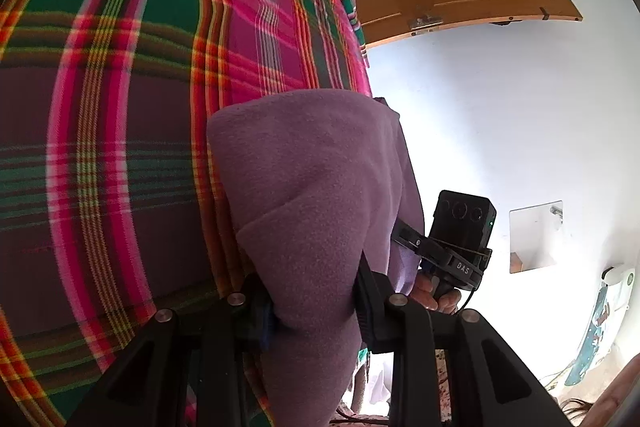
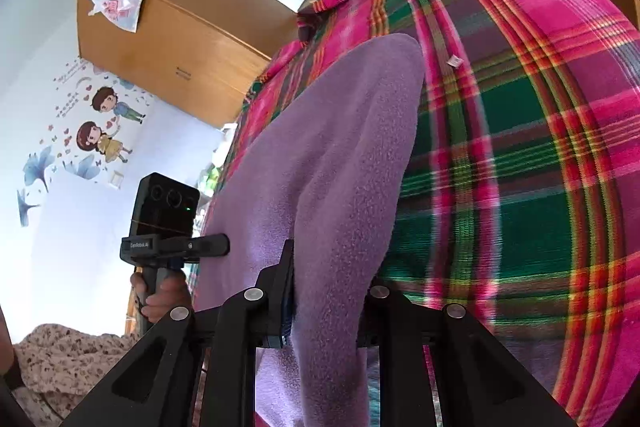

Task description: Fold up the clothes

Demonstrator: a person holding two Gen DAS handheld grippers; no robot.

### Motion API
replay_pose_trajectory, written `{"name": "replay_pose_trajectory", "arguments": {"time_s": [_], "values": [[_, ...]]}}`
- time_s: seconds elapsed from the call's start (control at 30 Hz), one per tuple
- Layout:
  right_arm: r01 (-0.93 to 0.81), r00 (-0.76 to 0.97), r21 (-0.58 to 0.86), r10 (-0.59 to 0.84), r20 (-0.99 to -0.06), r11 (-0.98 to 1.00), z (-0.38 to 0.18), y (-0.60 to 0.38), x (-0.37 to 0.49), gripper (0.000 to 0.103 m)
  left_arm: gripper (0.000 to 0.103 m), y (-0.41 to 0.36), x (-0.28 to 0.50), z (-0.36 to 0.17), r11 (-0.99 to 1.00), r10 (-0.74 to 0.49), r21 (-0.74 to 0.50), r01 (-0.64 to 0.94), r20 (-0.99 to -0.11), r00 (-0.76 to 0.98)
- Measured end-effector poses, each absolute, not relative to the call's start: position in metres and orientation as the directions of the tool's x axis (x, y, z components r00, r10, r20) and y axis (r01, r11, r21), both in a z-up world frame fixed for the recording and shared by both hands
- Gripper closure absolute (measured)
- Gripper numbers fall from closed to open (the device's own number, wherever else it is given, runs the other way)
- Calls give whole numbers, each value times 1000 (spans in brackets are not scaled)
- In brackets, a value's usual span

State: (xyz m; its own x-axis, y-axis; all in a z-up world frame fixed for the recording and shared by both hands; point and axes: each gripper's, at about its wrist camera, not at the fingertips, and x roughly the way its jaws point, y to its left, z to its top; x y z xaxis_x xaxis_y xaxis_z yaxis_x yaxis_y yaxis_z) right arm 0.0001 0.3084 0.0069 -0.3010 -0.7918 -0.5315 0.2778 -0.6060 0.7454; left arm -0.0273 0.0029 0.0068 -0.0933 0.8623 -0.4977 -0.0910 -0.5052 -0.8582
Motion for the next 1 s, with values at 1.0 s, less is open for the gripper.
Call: {"name": "replay_pose_trajectory", "arguments": {"time_s": [1.0], "values": [[357, -239, 752, -833, -500, -554, 18, 235, -26, 84, 71, -113, -37, 28, -518, 826, -854, -36, -489, -279]]}}
